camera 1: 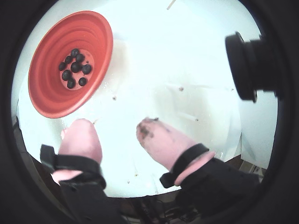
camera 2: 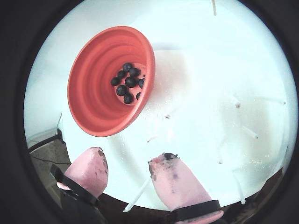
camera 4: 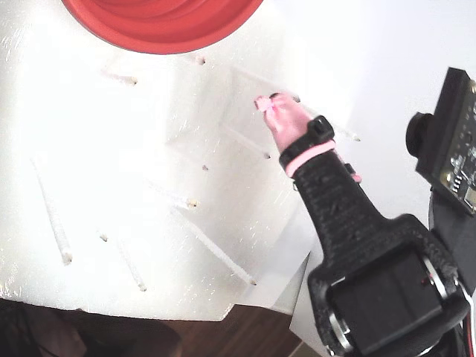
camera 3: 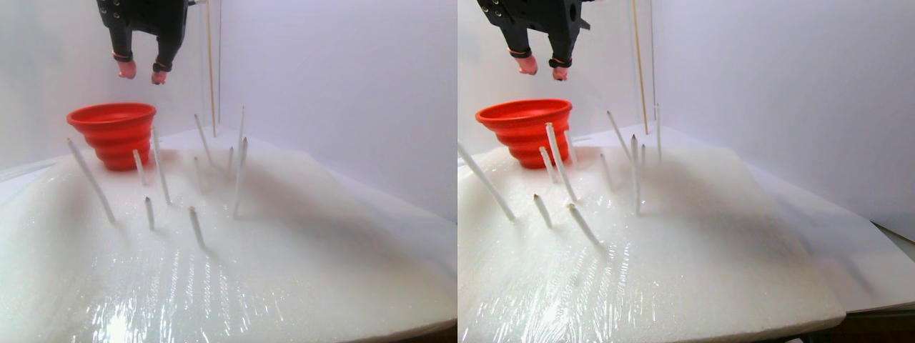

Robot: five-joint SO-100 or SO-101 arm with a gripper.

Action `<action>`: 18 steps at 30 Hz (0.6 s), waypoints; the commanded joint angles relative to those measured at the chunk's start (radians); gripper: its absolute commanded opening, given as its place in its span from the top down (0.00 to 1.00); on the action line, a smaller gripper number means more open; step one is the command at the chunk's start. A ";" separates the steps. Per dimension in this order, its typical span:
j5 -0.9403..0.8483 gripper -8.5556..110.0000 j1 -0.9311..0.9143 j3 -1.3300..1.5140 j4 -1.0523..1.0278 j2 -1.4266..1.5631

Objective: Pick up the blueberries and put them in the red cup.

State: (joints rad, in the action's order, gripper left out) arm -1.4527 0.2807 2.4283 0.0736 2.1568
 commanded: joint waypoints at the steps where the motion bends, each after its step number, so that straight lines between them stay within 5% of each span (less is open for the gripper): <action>1: 0.031 0.78 -0.015 0.012 -0.035 0.158; 18: 0.192 0.78 -0.092 0.109 -0.279 0.449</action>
State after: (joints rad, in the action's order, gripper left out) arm -1.2824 0.1979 2.5433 -0.1764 2.4804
